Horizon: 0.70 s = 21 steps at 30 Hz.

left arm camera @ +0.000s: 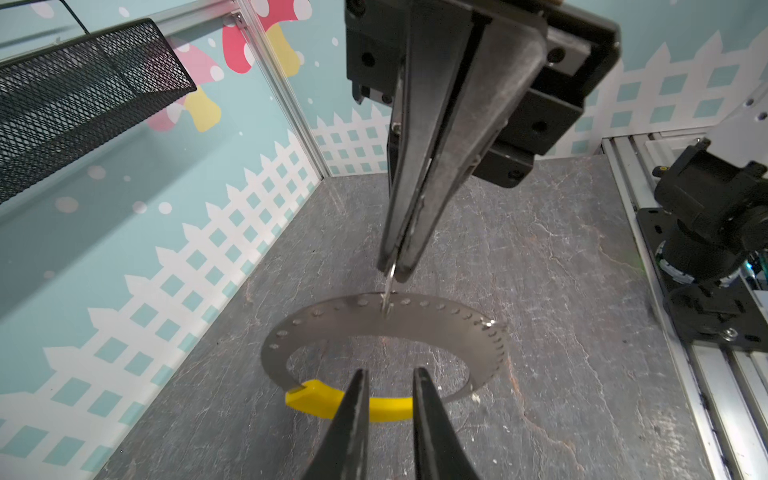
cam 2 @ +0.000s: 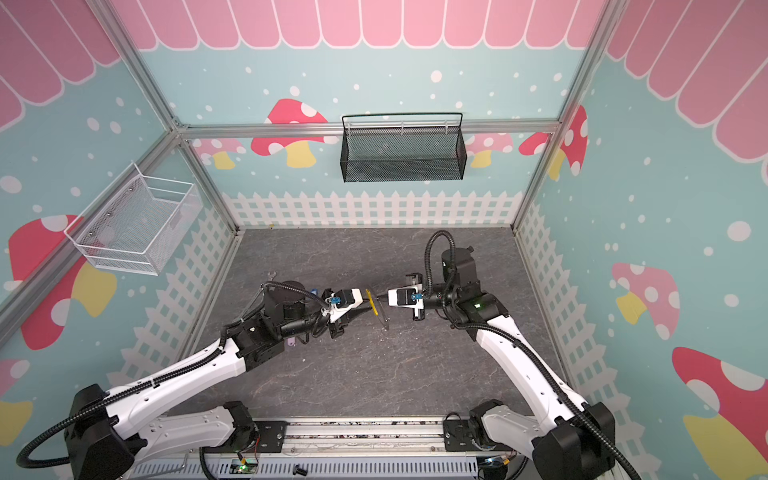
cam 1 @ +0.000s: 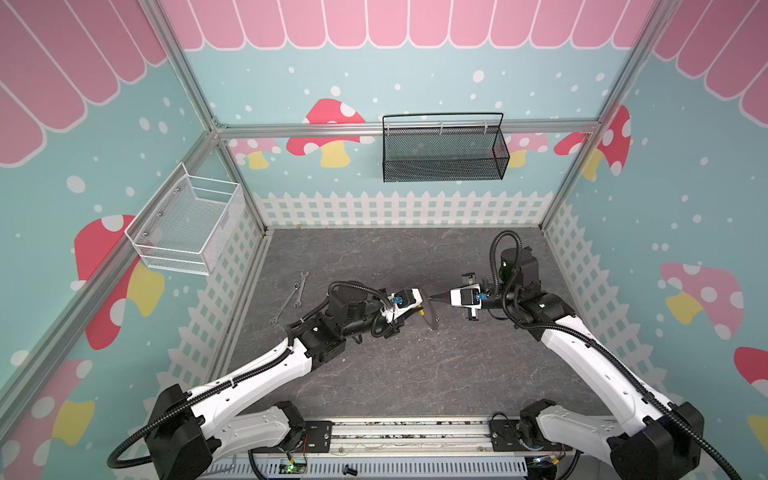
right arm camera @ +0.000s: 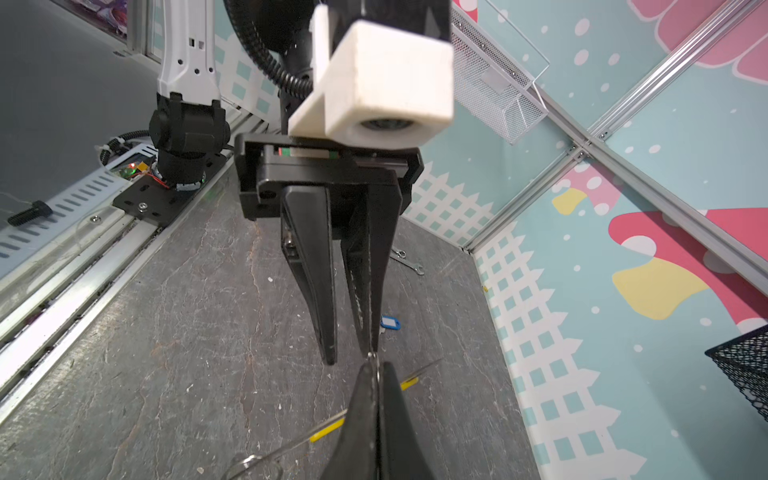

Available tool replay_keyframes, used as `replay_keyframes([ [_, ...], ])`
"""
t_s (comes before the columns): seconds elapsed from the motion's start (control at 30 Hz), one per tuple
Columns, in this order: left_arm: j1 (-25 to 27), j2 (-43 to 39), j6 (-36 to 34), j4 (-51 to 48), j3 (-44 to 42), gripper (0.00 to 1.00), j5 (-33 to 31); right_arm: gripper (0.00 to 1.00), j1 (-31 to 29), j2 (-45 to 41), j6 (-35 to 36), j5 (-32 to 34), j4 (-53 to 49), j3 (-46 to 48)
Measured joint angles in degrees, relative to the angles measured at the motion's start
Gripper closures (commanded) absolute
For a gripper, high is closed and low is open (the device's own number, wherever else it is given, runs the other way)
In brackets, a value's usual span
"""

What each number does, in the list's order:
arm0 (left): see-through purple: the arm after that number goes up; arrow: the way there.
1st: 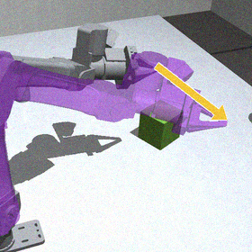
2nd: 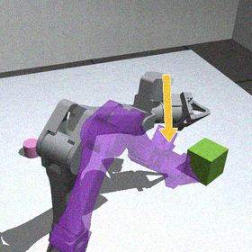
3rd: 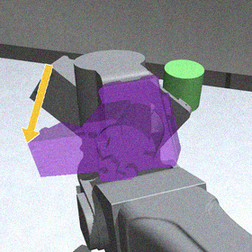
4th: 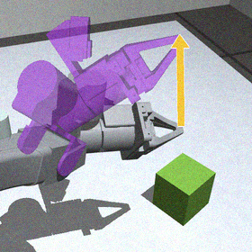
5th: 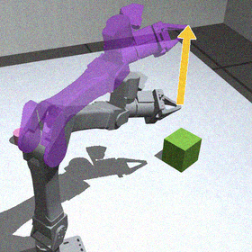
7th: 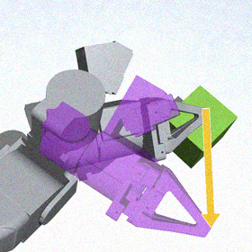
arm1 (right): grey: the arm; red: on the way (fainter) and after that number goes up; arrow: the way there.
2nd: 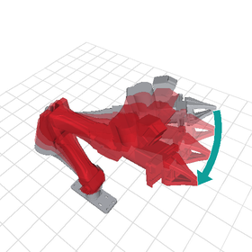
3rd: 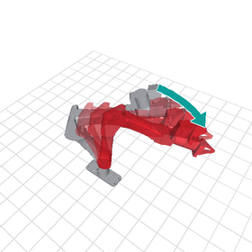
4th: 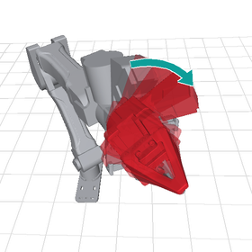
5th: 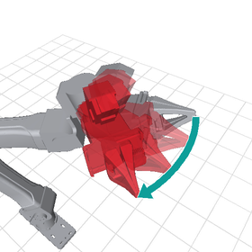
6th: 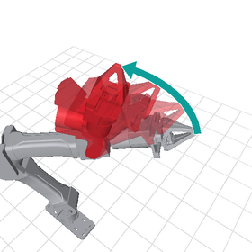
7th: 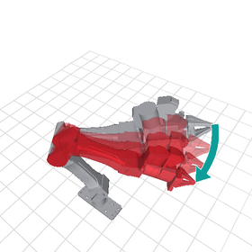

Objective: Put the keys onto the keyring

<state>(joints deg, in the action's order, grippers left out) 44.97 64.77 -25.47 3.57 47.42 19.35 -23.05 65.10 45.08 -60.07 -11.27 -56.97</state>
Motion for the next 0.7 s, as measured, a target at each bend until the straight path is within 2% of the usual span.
replay_keyframes([
  [0.3,0.00,0.02,1.31,7.85,-0.50,0.79,1.86,1.00,0.00,0.00,-2.89,-3.78,3.19,0.02],
  [0.7,0.00,0.39,1.68,9.11,-0.50,0.86,4.94,1.00,0.00,0.00,-4.44,-5.01,5.25,0.04],
])
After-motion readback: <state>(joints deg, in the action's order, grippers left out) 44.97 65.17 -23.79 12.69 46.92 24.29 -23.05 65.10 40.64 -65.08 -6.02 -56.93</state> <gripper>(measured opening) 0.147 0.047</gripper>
